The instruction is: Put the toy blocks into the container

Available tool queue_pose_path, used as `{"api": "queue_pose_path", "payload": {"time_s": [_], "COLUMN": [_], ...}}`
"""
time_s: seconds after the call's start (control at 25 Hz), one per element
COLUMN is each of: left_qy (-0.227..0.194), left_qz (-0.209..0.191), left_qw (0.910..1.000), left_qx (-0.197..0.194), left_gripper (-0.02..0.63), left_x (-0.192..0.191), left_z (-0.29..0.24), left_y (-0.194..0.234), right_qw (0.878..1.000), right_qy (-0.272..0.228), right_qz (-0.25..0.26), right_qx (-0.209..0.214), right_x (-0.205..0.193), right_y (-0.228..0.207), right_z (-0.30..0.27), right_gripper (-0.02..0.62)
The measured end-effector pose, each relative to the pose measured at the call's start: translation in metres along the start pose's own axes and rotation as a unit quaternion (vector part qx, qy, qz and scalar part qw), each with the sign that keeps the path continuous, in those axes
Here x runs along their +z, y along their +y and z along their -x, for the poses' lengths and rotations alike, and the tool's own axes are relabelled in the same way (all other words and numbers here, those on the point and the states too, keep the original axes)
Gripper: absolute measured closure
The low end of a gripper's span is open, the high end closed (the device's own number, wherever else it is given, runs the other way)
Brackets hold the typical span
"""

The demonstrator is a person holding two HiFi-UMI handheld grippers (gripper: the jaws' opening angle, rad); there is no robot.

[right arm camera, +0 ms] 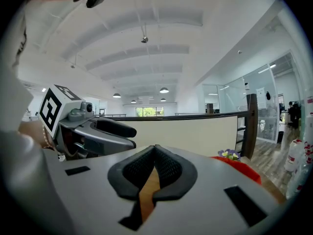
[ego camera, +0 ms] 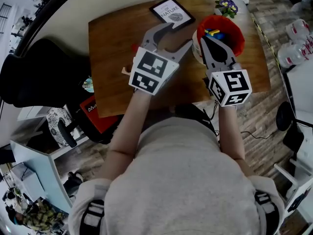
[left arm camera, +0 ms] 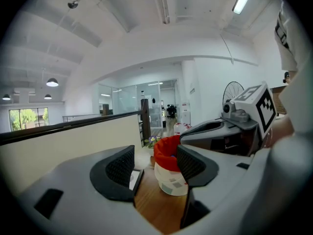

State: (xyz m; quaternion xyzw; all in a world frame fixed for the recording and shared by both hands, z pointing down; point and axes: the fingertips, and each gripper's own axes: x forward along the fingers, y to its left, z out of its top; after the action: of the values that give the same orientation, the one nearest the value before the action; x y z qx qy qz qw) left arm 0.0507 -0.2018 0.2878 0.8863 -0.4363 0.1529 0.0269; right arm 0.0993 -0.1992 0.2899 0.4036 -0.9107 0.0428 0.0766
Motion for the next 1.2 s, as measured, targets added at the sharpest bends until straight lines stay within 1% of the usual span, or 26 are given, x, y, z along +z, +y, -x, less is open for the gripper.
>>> {"api": "queue_pose_path", "payload": {"time_s": [0.16, 0.28, 0.56, 0.68, 0.88, 1.08, 1.2], "left_qy": [0.002, 0.008, 0.042, 0.060, 0.087, 0.114, 0.129], "left_qz": [0.012, 0.028, 0.082, 0.100, 0.128, 0.163, 0.177], "left_qw": [0.9994, 0.9977, 0.9892, 0.9853, 0.9782, 0.9696, 0.9654], "left_qx": [0.034, 0.061, 0.114, 0.125, 0.139, 0.143, 0.142], "left_gripper": [0.334, 0.334, 0.334, 0.334, 0.334, 0.322, 0.313], "left_x": [-0.012, -0.027, -0.089, -0.118, -0.152, -0.185, -0.204], "left_z": [0.031, 0.055, 0.109, 0.123, 0.141, 0.150, 0.153], "left_y": [0.027, 0.047, 0.079, 0.082, 0.084, 0.076, 0.072], "right_qw": [0.999, 0.998, 0.992, 0.988, 0.981, 0.974, 0.970], "right_qy": [0.008, 0.017, 0.047, 0.066, 0.097, 0.126, 0.143], "right_qz": [0.004, 0.005, 0.009, 0.012, 0.014, 0.011, 0.010], "right_qx": [0.035, 0.060, 0.115, 0.136, 0.168, 0.188, 0.197], "right_x": [-0.001, -0.005, -0.024, -0.036, -0.059, -0.082, -0.096], "right_y": [0.030, 0.053, 0.112, 0.133, 0.163, 0.181, 0.189], "right_z": [-0.025, -0.042, -0.075, -0.081, -0.087, -0.090, -0.091], "right_gripper": [0.584, 0.584, 0.584, 0.584, 0.584, 0.584, 0.584]}}
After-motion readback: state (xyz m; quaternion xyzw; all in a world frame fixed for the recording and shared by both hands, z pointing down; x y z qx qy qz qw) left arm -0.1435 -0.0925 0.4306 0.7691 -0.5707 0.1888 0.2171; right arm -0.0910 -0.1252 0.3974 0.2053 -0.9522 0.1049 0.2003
